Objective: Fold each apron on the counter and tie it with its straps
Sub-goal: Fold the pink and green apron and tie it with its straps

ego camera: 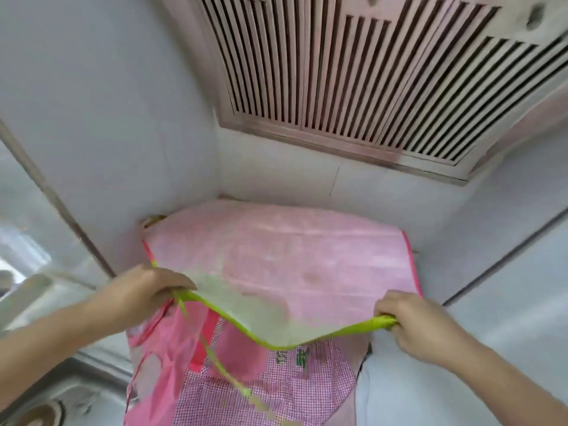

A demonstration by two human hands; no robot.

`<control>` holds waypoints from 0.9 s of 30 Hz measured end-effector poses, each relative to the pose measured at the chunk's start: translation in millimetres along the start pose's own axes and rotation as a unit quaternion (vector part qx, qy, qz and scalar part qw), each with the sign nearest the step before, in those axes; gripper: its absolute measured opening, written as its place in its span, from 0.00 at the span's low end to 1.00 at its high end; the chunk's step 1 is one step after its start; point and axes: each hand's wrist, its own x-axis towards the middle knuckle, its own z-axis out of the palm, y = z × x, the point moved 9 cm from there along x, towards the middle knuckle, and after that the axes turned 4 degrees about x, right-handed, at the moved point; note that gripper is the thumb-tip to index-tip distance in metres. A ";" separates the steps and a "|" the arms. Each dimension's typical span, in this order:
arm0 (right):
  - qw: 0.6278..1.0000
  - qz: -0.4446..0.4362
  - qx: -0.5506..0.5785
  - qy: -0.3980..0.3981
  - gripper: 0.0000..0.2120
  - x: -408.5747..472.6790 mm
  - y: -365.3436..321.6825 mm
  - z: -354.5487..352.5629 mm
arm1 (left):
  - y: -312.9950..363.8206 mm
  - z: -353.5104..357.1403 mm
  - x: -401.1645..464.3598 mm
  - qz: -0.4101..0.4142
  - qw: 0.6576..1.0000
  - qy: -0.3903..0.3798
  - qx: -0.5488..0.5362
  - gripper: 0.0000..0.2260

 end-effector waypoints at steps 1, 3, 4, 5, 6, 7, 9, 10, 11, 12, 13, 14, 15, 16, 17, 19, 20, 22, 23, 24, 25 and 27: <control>1.000 0.002 -0.001 -0.021 0.13 0.2 -0.7 23.1 | -3.1 22.7 -2.8 -0.015 0.999 -0.031 -0.017 0.18; 0.999 0.010 0.000 -0.053 0.13 -1.9 -1.7 57.7 | -5.6 53.5 -9.6 -0.030 0.997 -0.060 -0.040 0.16; 0.997 0.020 0.010 -0.078 0.12 -6.1 0.6 79.2 | -10.6 74.4 -14.8 -0.047 0.994 -0.089 -0.043 0.15; 0.994 0.029 0.023 -0.103 0.11 -10.2 2.3 96.2 | -14.7 93.8 -19.5 -0.059 0.989 -0.132 -0.046 0.13; 0.990 0.035 0.038 -0.134 0.09 -16.6 4.0 115.6 | -16.3 114.4 -29.9 -0.066 0.980 -0.182 -0.050 0.10; 0.985 0.042 0.046 -0.163 0.10 -22.4 7.2 132.0 | -20.0 134.0 -40.7 -0.076 0.969 -0.227 -0.063 0.08; 0.972 0.058 0.051 -0.222 0.12 -35.6 14.3 155.5 | -19.3 155.2 -60.2 -0.104 0.943 -0.291 -0.119 0.06; 0.963 0.065 0.052 -0.255 0.12 -42.6 17.4 164.6 | -20.4 160.9 -68.2 -0.123 0.931 -0.308 -0.154 0.06; 0.953 0.073 0.053 -0.288 0.11 -49.6 18.7 169.1 | -17.8 164.4 -75.4 -0.127 0.919 -0.334 -0.168 0.07; 0.943 0.084 0.056 -0.317 0.11 -56.4 21.5 172.1 | -15.4 168.5 -81.7 -0.124 0.908 -0.361 -0.173 0.11; 0.936 0.092 0.060 -0.336 0.10 -61.3 23.1 172.9 | -14.3 172.9 -87.1 -0.120 0.897 -0.385 -0.179 0.15; 0.932 0.096 0.062 -0.343 0.09 -63.7 24.3 171.1 | -14.6 174.2 -90.5 -0.124 0.888 -0.397 -0.197 0.16; 0.932 0.100 0.065 -0.343 0.08 -64.1 24.8 168.0 | -17.4 173.4 -91.1 -0.135 0.881 -0.395 -0.220 0.14; 0.930 0.109 0.074 -0.342 0.08 -64.4 25.7 164.6 | -21.8 171.6 -92.3 -0.161 0.873 -0.387 -0.249 0.09; 0.927 0.121 0.087 -0.345 0.08 -64.7 26.5 161.4 | -25.8 167.4 -92.1 -0.180 0.868 -0.376 -0.270 0.06; 0.917 0.136 0.109 -0.358 0.09 -65.2 27.2 156.5 | -38.0 163.0 -90.1 -0.208 0.858 -0.355 -0.307 0.11; 0.913 0.136 0.115 -0.368 0.10 -66.1 27.5 155.4 | -41.2 161.0 -87.9 -0.219 0.851 -0.351 -0.324 0.12; 0.908 0.133 0.128 -0.375 0.11 -65.5 26.6 148.7 | -44.6 156.4 -82.0 -0.221 0.849 -0.349 -0.329 0.12; 0.911 0.140 0.146 -0.360 0.11 -61.9 27.6 142.6 | -47.6 153.0 -75.5 -0.224 0.855 -0.342 -0.319 0.11; 0.917 0.152 0.174 -0.326 0.11 -55.5 30.4 134.1 | -51.5 149.7 -66.7 -0.228 0.862 -0.329 -0.311 0.09; 0.922 0.171 0.213 -0.275 0.12 -47.4 35.3 123.9 | -58.1 148.2 -54.6 -0.234 0.869 -0.307 -0.309 0.09; 0.917 0.214 0.303 -0.146 0.12 -28.9 53.5 101.2 | -71.8 139.0 -24.3 -0.262 0.886 -0.228 -0.307 0.13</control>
